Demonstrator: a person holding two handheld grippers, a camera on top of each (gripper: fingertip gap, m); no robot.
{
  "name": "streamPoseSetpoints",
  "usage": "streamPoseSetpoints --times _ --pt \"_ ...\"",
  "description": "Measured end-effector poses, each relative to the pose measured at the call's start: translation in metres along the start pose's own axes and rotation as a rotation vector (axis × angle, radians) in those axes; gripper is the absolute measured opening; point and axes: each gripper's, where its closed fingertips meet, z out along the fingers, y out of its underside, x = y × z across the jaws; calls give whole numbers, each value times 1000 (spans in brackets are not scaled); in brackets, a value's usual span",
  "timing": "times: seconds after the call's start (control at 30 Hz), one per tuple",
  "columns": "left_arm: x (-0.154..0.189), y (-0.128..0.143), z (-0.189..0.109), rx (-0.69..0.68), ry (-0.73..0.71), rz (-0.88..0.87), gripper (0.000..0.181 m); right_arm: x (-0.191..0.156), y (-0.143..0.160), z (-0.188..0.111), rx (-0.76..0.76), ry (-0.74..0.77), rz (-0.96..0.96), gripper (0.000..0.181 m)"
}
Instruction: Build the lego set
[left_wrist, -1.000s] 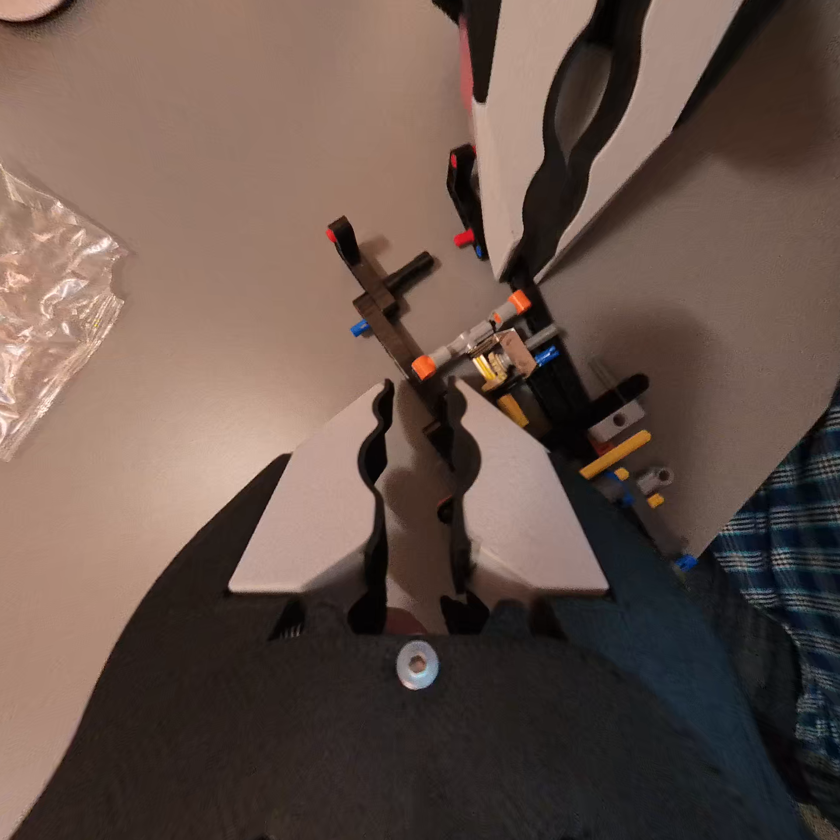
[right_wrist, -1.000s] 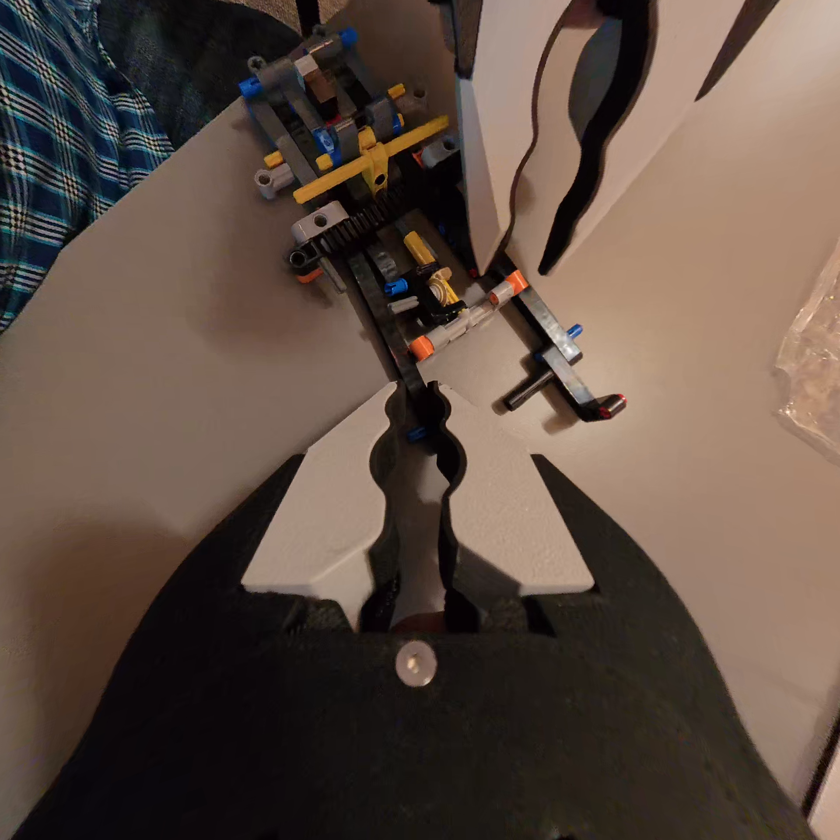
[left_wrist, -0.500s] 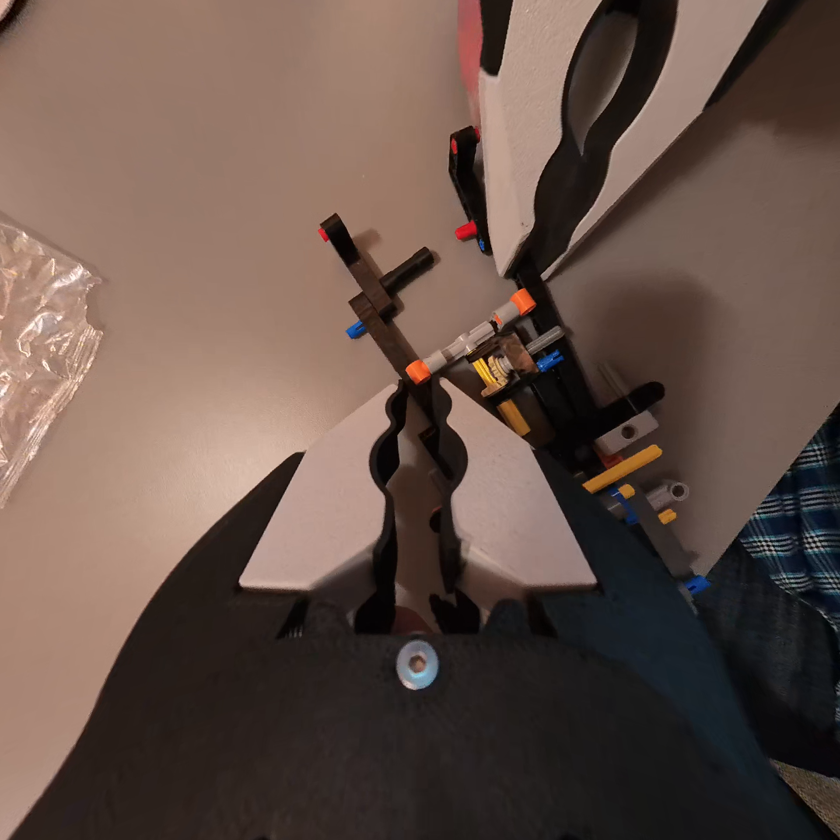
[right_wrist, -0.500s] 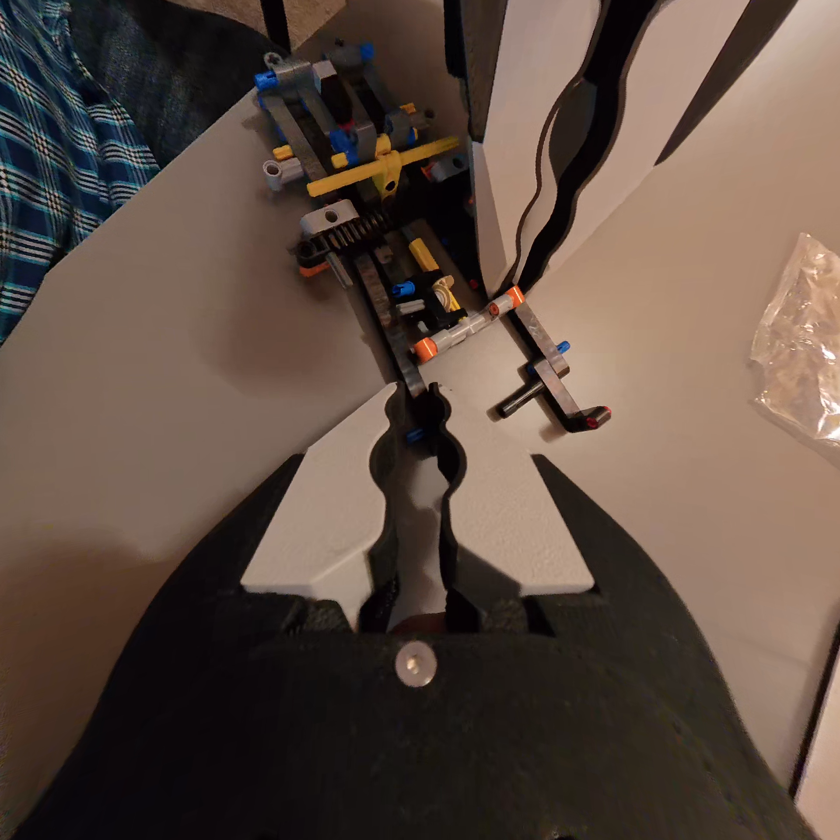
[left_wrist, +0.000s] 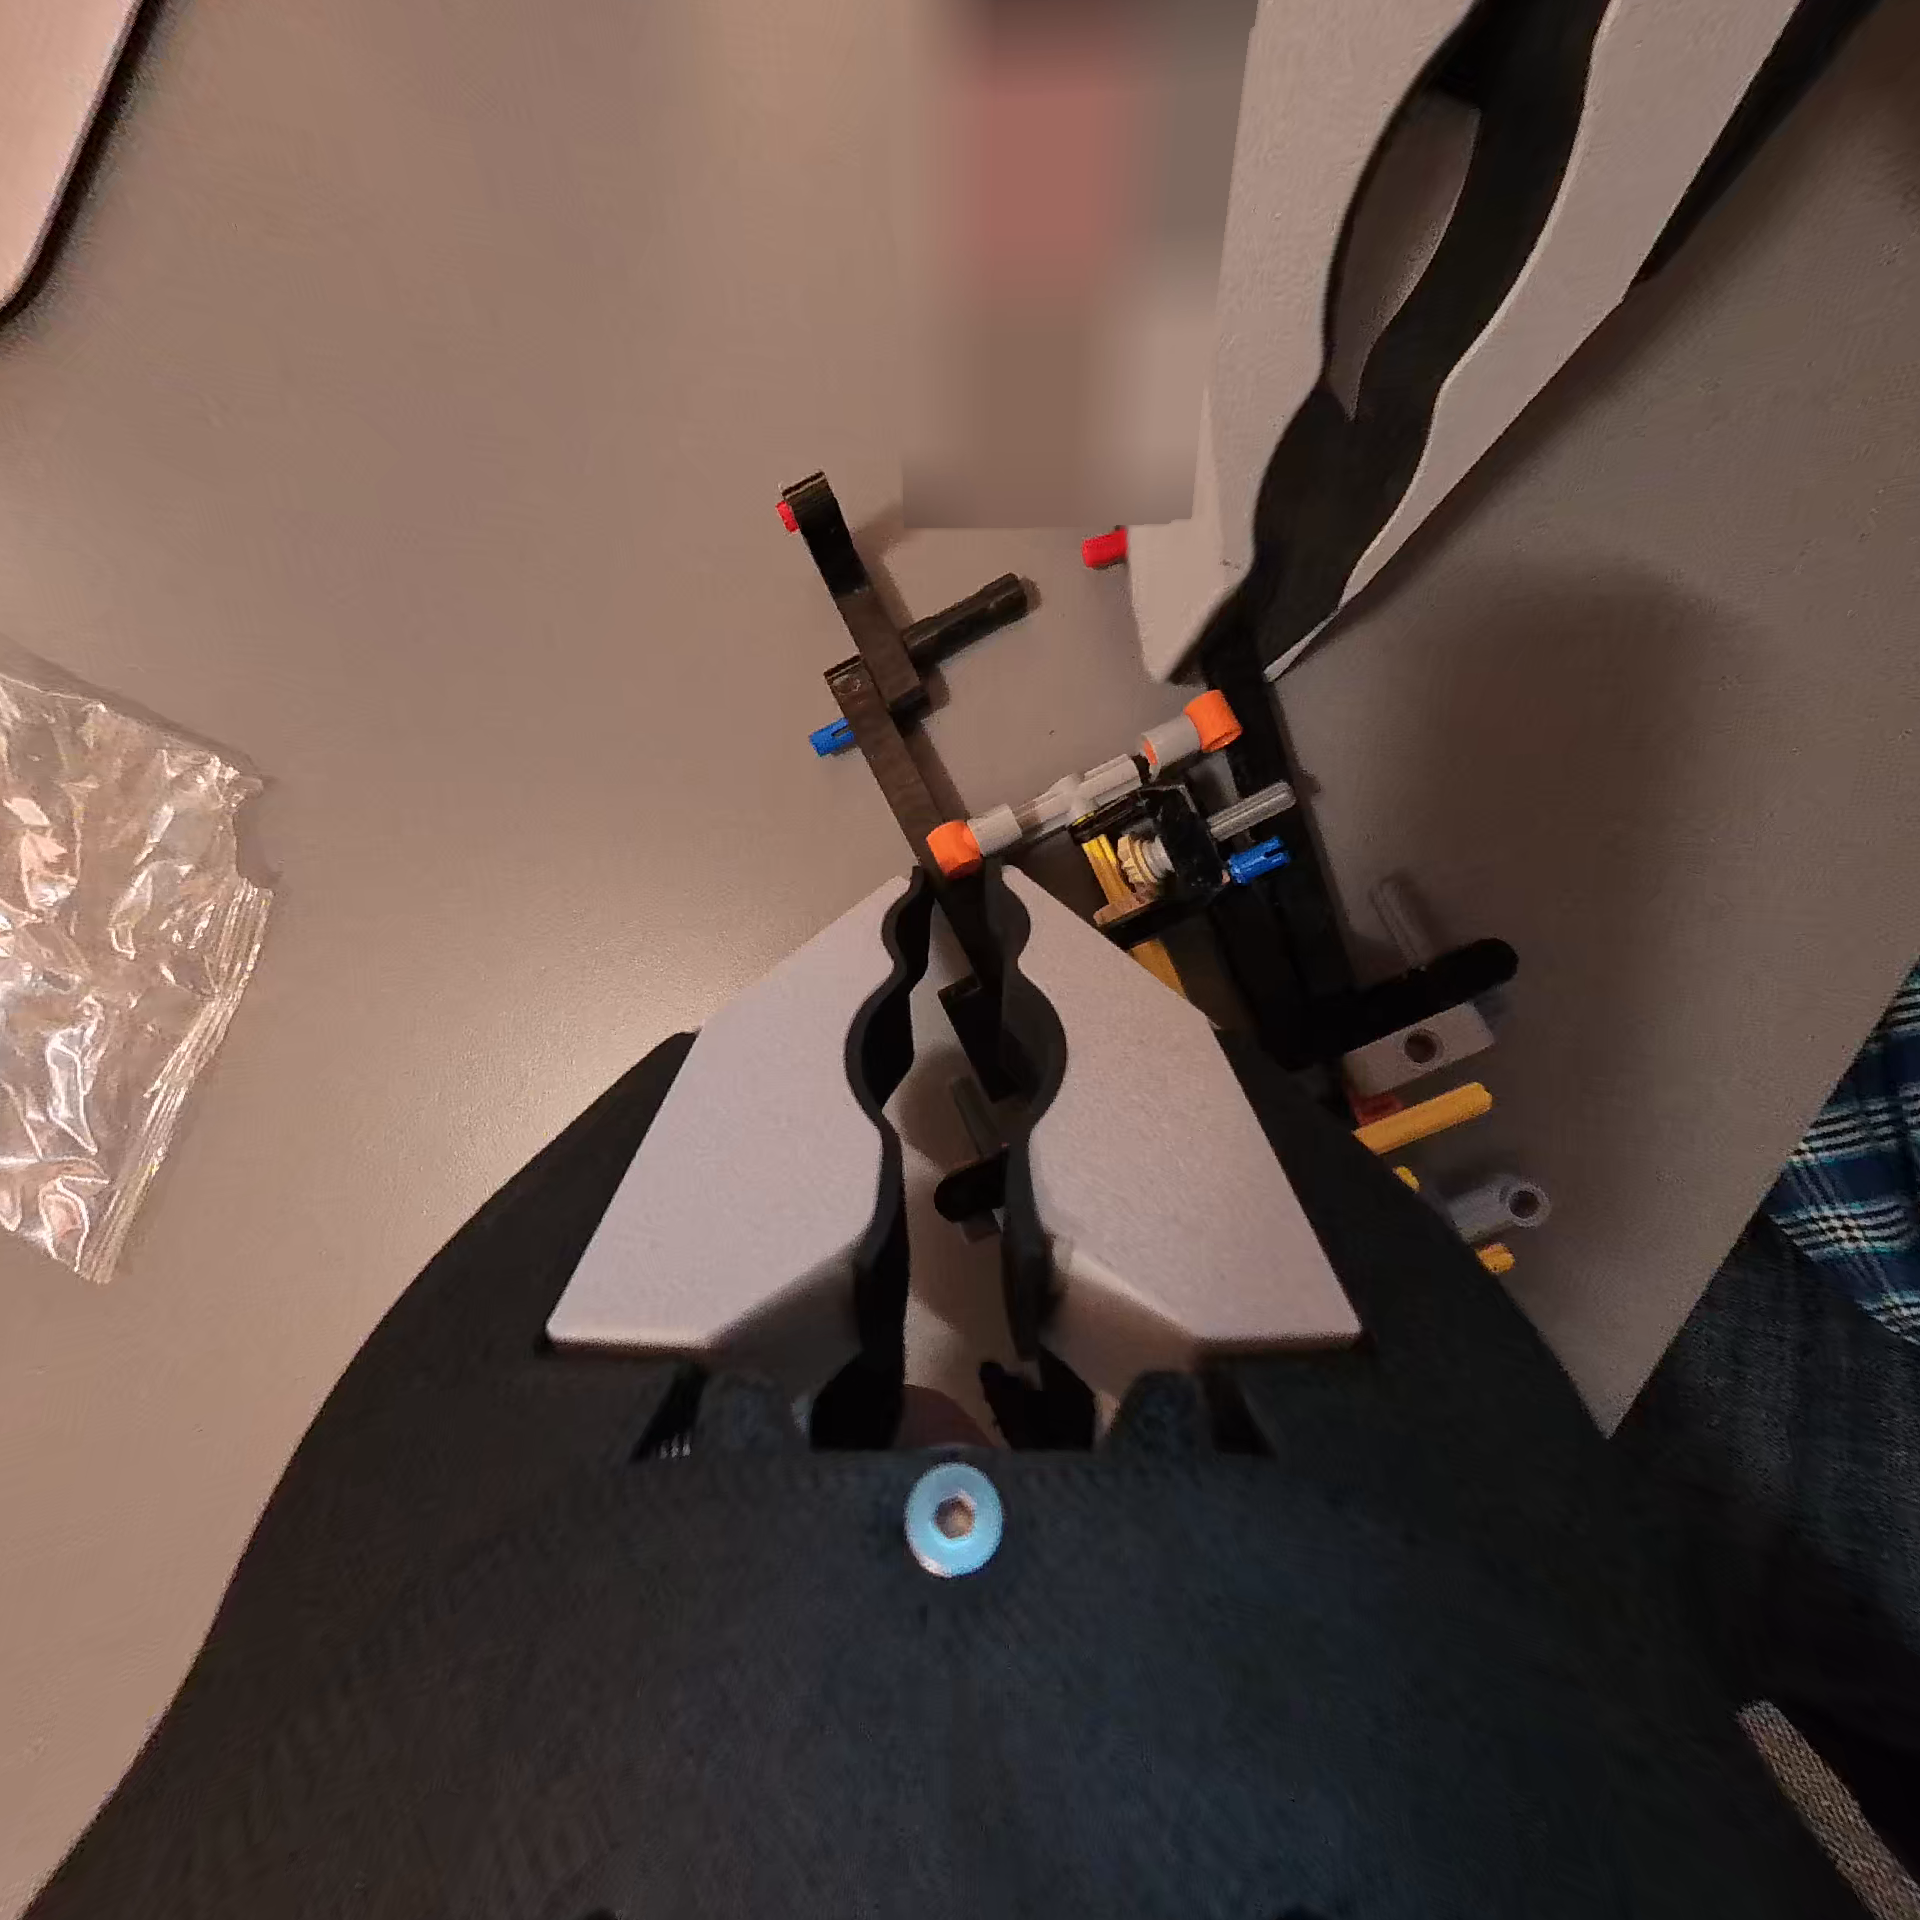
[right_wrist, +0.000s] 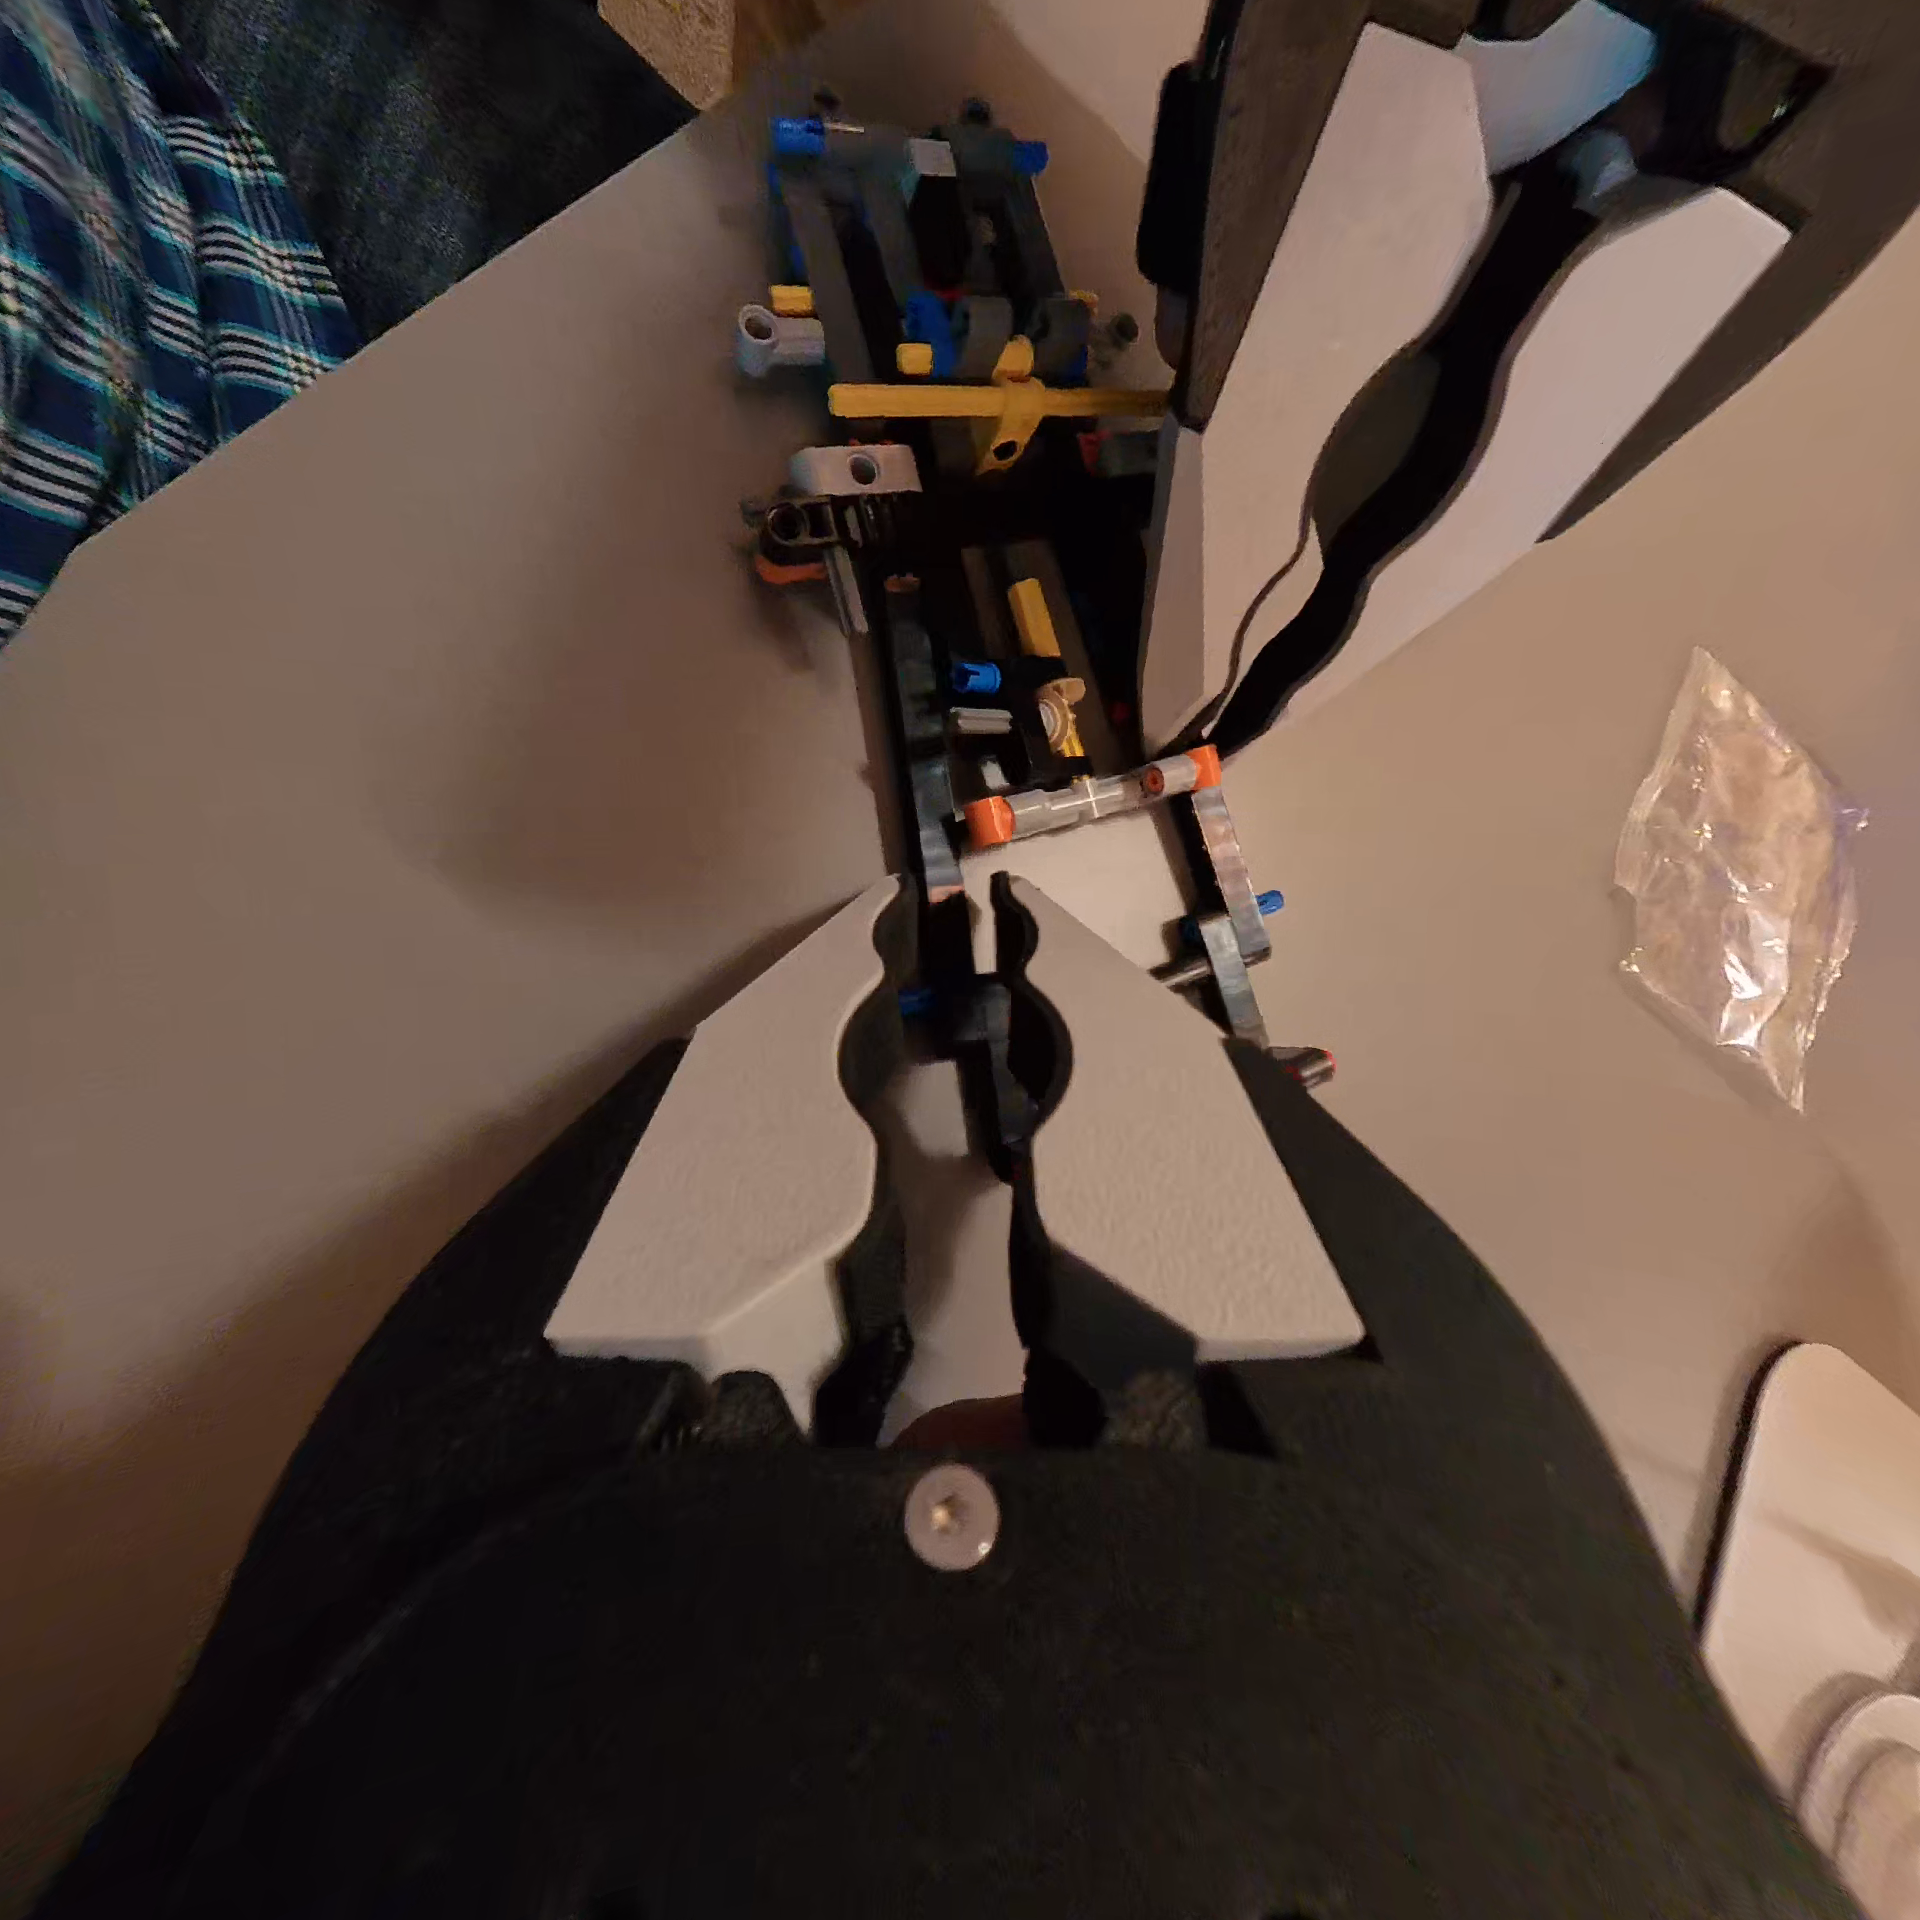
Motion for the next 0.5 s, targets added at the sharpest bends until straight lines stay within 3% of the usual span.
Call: streamPoseSetpoints --times 0.3,0.5 --pt "0 -2 2 19 17 18 6 -1 1 1 -21 -53 1 6" --pt "2 -5 4 34 51 59 6 15 -1 -1 -48 34 -16 46"
